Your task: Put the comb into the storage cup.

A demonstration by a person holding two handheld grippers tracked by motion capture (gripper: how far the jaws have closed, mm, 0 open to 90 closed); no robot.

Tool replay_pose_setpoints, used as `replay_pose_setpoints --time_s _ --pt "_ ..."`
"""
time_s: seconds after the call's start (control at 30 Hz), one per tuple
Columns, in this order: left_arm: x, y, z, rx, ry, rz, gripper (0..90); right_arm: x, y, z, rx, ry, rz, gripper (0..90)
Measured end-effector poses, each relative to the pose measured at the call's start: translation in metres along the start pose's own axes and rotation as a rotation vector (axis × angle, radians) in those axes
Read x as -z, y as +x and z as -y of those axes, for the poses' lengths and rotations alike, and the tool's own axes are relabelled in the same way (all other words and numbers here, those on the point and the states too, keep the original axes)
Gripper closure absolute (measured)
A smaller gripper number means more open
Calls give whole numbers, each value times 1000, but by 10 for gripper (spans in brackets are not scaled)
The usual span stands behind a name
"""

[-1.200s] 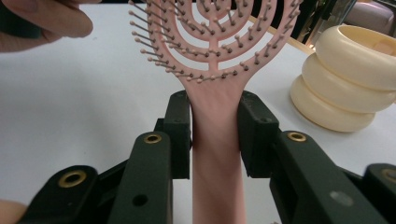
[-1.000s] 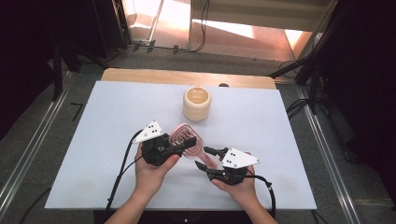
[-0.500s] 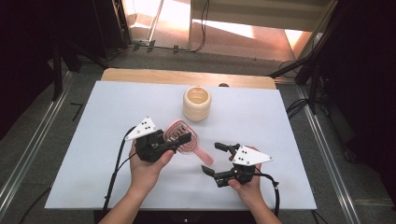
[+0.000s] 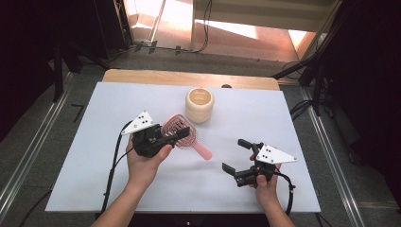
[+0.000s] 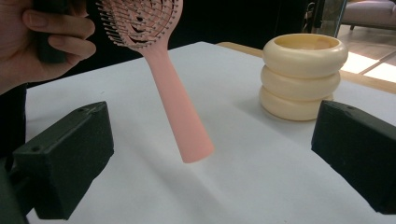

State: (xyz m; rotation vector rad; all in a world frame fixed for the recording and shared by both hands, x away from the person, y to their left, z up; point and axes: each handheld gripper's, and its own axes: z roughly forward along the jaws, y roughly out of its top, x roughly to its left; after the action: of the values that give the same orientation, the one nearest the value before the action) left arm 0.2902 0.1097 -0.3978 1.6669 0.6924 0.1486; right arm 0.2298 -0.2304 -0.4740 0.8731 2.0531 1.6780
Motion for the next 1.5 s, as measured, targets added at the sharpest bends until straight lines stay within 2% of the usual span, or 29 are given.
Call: replay_pose_setpoints --time_s 0.57,1.07,1.5 --pt "-9 9 -16 -9 -7 -14 638 33 -21 13 -12 -5 61 0" --pt "-16 21 -33 -11 -19 -39 638 53 -33 27 -16 14 104 0" --pt "-23 35 -50 3 -36 -55 639 71 -45 39 -45 27 137 0"
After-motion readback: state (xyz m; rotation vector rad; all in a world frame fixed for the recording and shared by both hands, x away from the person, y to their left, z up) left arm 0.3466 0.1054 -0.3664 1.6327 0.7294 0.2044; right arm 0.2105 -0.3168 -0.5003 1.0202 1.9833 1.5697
